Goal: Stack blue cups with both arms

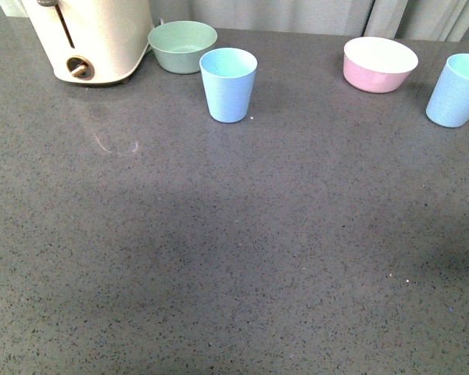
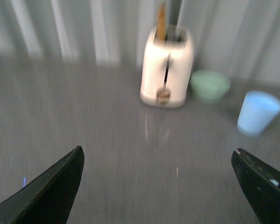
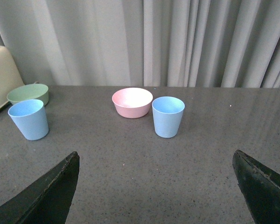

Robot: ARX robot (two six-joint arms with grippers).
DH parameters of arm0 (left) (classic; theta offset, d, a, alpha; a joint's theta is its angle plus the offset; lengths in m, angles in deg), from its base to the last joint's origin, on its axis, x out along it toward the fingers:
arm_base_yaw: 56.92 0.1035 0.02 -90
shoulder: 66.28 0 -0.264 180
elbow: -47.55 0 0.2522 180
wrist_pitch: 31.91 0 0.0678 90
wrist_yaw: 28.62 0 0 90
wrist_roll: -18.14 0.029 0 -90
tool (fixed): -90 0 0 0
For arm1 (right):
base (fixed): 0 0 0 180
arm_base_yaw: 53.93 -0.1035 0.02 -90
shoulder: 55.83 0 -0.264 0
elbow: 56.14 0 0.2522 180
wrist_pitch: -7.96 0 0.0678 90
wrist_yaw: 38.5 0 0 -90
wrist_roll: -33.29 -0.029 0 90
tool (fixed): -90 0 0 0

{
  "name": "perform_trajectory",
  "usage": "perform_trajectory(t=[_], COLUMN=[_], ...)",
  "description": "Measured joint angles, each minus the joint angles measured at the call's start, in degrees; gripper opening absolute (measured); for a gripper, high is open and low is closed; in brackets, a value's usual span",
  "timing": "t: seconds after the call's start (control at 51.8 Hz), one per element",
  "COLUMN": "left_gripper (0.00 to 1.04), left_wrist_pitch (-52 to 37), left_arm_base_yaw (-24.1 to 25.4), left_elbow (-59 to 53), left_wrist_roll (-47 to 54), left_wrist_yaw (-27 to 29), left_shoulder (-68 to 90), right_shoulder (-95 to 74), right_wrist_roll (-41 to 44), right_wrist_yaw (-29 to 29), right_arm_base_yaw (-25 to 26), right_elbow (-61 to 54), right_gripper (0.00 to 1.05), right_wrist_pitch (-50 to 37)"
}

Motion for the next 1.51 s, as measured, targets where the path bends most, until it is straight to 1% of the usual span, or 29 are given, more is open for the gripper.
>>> perform_trajectory(t=[0.058,0.097,0.135,0.193,0.251,0.328,0.367,0.444,0.522,0.637,0.811,0.85,1.159,1.314,1.507], left_gripper=[0.96,0.96,0.96,0.96,0.96,0.96,0.96,0.96,0.96,0.96,0.96,0.96,0.96,0.96,0.96], left_wrist_pitch=[13.6,18.1,20.3,20.1,17.9,10.0,7.6,0.7,-1.0,-0.2,3.4,4.0,9.1,11.6,14.0], left_arm_base_yaw=[-3.0,-3.9,-4.7,-5.4,-5.7,-5.9,-6.1,-7.0,-8.7,-12.4,-17.8,-18.3,-19.6,-19.9,-20.8], left_elbow=[6.9,9.6,11.4,12.9,14.9,19.3,20.8,27.4,36.3,50.5,67.7,70.0,83.4,88.9,94.2], left_wrist_roll=[-6.6,-8.8,-10.6,-11.8,-12.3,-11.6,-11.4,-10.7,-10.9,-12.2,-13.7,-13.8,-15.2,-16.7,-18.5], left_wrist_yaw=[3.6,3.6,3.6,3.6,3.4,3.2,3.2,3.3,3.1,3.2,4.2,4.3,7.1,7.2,6.9], left_shoulder=[10.3,15.1,18.9,23.0,27.8,37.2,40.1,51.7,64.8,81.7,97.7,99.6,113.5,118.5,121.0], right_shoulder=[0.0,0.1,0.1,0.1,0.1,0.1,0.1,0.1,0.1,0.1,0.1,0.1,0.1,0.1,0.1], right_wrist_roll=[0.0,0.0,0.0,0.0,0.0,0.0,0.0,0.0,0.0,0.0,0.0,0.0,0.0,0.0,0.0], right_wrist_yaw=[0.0,0.0,0.0,0.0,0.0,0.0,0.0,0.0,0.0,0.0,0.0,0.0,0.0,0.0,0.0], right_arm_base_yaw=[0.0,0.0,0.0,0.0,0.0,0.0,0.0,0.0,0.0,0.0,0.0,0.0,0.0,0.0,0.0], right_elbow=[0.0,0.0,0.0,0.0,0.0,0.0,0.0,0.0,0.0,0.0,0.0,0.0,0.0,0.0,0.0], right_gripper=[0.96,0.96,0.96,0.96,0.96,0.96,0.96,0.96,0.96,0.96,0.96,0.96,0.96,0.96,0.96], right_wrist_pitch=[0.0,0.0,0.0,0.0,0.0,0.0,0.0,0.0,0.0,0.0,0.0,0.0,0.0,0.0,0.0])
